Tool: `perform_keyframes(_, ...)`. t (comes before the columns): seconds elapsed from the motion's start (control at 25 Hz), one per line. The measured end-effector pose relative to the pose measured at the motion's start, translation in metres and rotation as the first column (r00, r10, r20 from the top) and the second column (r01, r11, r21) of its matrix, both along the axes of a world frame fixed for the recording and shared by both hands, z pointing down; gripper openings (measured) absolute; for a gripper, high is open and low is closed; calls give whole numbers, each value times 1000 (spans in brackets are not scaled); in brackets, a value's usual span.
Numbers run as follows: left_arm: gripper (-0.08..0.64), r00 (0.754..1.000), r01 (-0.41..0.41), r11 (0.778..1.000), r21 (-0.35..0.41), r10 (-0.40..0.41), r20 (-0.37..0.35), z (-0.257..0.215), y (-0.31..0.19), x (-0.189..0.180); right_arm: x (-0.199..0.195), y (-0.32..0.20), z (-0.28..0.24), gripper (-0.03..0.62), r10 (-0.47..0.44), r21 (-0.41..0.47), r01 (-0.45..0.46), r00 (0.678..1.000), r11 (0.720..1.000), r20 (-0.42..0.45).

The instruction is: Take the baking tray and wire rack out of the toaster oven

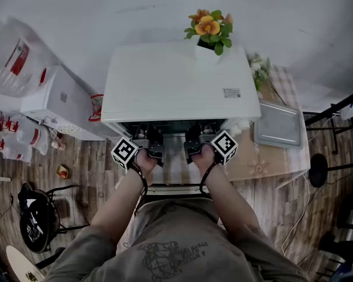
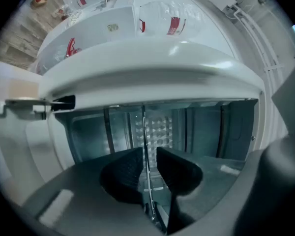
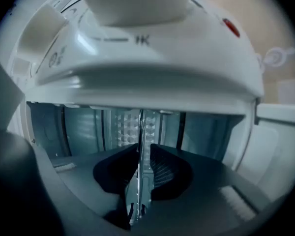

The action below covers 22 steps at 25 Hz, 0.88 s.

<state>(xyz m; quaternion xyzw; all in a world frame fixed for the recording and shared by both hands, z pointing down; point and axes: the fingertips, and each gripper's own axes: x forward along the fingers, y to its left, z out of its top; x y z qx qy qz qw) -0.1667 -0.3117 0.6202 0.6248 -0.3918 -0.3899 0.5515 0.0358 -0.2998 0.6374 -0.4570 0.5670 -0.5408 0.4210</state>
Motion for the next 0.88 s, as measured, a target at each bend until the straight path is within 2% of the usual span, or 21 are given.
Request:
perform_keyframes(0.2,84,1000,27,999,32,-27,5,3,-5,-3,-3,-12,-6,54,27,53,-27,1000,998,15)
perform_keyframes(0.4,12,999,48,998,40,-48,-12,2,-12,-2,-5,-17,-7,38,29,63,-30,999,998,17)
perform_keyframes(0.88,3,1000,31,1000,4,-31,2,1,18,-4,-7,12,-5,31,3,20,-4,1000,1000,16)
